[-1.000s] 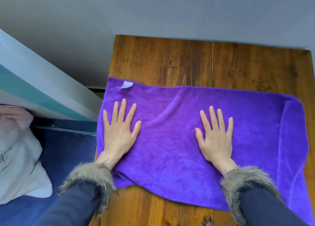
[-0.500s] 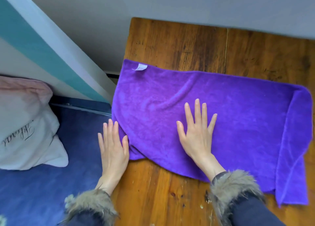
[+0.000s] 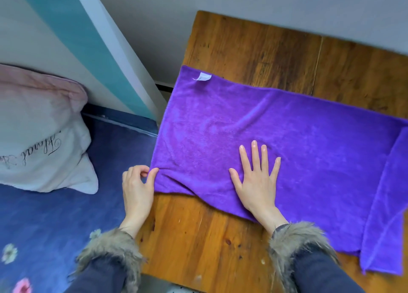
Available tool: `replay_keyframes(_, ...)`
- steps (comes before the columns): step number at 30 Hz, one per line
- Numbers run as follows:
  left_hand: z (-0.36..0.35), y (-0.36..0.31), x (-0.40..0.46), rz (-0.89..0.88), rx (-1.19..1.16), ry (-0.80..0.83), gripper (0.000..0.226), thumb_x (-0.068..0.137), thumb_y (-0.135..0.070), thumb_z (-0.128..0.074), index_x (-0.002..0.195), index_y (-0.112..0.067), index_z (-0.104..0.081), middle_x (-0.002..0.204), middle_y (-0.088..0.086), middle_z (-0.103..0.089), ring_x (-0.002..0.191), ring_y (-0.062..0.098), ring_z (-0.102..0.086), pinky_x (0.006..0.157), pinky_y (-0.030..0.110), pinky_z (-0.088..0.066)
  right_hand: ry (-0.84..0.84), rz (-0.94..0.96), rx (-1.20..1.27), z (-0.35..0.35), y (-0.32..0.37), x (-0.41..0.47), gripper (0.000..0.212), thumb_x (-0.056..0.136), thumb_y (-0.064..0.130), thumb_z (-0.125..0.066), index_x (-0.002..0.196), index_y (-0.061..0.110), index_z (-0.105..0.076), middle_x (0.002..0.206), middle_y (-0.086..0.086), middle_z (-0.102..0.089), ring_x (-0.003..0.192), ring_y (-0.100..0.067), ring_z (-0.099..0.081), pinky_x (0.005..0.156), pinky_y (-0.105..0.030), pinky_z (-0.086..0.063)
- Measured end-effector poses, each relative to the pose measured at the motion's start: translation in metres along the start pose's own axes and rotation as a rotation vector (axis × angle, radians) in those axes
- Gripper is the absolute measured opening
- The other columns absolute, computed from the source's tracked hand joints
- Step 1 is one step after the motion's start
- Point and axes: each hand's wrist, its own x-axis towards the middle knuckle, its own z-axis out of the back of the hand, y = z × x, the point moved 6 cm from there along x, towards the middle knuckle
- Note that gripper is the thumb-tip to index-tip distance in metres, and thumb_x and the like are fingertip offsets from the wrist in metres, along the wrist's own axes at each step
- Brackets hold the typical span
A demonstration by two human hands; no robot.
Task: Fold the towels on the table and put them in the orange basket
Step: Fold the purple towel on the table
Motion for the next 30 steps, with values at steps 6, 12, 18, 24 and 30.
replay_keyframes(6,0.01,-0.007,0.007,0.054,-0.167,0.033,0.016,0.092,-0.026,-0.056,0.082,-0.017,-0.047,0.051,0.008,-0.05,0.051,0.012,-0.037,0.06,0.031,-0.031,0.018,0.004,0.002,0.003,0.0,0.0,0.064,0.089,0.053,-0.039,0.145,0.024,-0.029,0.155,-0.006,-0.021,0.143,-0.03,-0.018,0.11,-0.061,-0.012)
replay_keyframes(12,0.016,0.004,0.004,0.039,0.155,0.13,0.02,0.092,-0.04,-0.052,0.088,-0.021,-0.052,0.052,0.005,-0.053,0.063,0.031,-0.051,0.059,0.04,-0.039,0.087,0.022,0.014,0.002,-0.002,0.0,0.066,0.092,0.053,-0.038,0.148,0.029,-0.015,0.158,-0.001,-0.003,0.146,-0.025,0.001,0.113,-0.056,0.002)
replay_keyframes(18,0.02,-0.018,-0.011,-0.147,0.354,-0.029,0.029,0.092,-0.019,-0.054,0.119,-0.007,-0.052,0.101,0.014,-0.058,0.098,0.037,-0.052,0.078,0.049,-0.039,0.1,0.061,0.083,0.01,-0.008,-0.017,0.064,0.093,0.046,-0.043,0.148,0.027,-0.016,0.158,-0.002,-0.006,0.146,-0.023,-0.001,0.114,-0.055,-0.001)
replay_keyframes(24,-0.053,-0.089,-0.067,-0.479,0.418,0.219,0.053,0.089,-0.021,-0.057,0.139,-0.015,-0.041,0.149,0.017,-0.03,0.14,0.036,-0.023,0.109,0.057,-0.021,0.113,0.018,0.05,0.015,-0.046,-0.053,0.062,0.091,0.041,-0.05,0.146,0.023,-0.027,0.156,-0.005,-0.015,0.145,-0.026,-0.01,0.113,-0.058,-0.008)
replay_keyframes(30,-0.139,-0.144,-0.135,-0.762,0.609,0.467,0.06,0.093,-0.04,-0.046,0.147,-0.03,-0.022,0.158,0.008,-0.001,0.144,0.033,0.004,0.108,0.066,-0.003,0.137,-0.092,-0.008,0.019,-0.123,-0.082,0.061,0.093,0.04,-0.047,0.147,0.023,-0.025,0.157,-0.005,-0.012,0.145,-0.025,-0.006,0.114,-0.057,-0.004)
